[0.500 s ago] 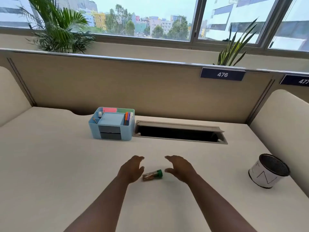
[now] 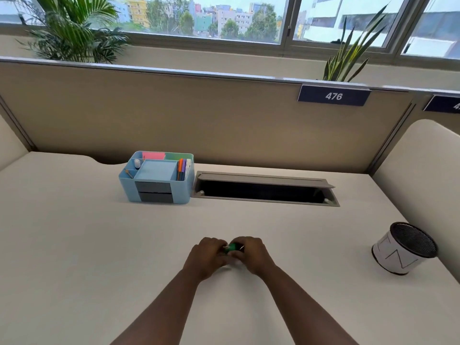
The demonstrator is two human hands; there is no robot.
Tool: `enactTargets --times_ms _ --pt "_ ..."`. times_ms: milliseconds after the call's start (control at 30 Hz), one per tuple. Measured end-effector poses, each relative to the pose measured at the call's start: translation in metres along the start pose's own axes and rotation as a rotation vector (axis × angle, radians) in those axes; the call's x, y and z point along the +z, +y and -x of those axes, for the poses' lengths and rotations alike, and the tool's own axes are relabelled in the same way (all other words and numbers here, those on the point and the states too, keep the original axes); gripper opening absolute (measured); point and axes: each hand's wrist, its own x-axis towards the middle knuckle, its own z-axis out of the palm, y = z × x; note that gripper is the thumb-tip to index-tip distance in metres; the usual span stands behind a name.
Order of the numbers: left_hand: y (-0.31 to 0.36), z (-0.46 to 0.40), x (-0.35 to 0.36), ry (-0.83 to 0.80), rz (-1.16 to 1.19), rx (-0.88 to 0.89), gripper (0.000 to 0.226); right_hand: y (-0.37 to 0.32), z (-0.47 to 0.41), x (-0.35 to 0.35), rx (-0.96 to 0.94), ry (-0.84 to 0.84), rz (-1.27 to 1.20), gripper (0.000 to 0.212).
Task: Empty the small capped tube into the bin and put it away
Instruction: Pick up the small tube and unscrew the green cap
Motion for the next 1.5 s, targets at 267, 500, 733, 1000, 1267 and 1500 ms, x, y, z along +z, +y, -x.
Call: enactTargets --times_ms 267,500,733,1000,1267,1500 --pt "0.02 -0.002 -0.007 0.043 0.226 0.115 0.021 -0.008 -0.006 -0.015 0.011 0.09 -0.258 0.021" --pt "0.021 -0.001 -0.007 0.006 0.173 0.107 0.015 -0.011 -0.005 -0.023 -0.008 0.034 -0.264 0.02" --pt "0.023 0.0 -0.012 0.048 0.125 0.12 0.018 -0.011 -0.006 -0.027 0.015 0.016 -0.312 0.021" --pt "0.024 -0.002 -0.012 0.099 0.055 0.12 0.021 -0.01 -0.009 -0.031 0.026 -0.007 -0.303 0.02" --pt "0.023 -0.003 -0.011 0.103 0.092 0.131 0.021 -0.01 -0.006 -0.037 0.008 -0.039 -0.28 0.02" --pt "0.024 -0.002 -0.007 -0.044 0.389 0.112 0.017 -0.016 -0.002 -0.043 -0.018 0.004 -0.078 0.022"
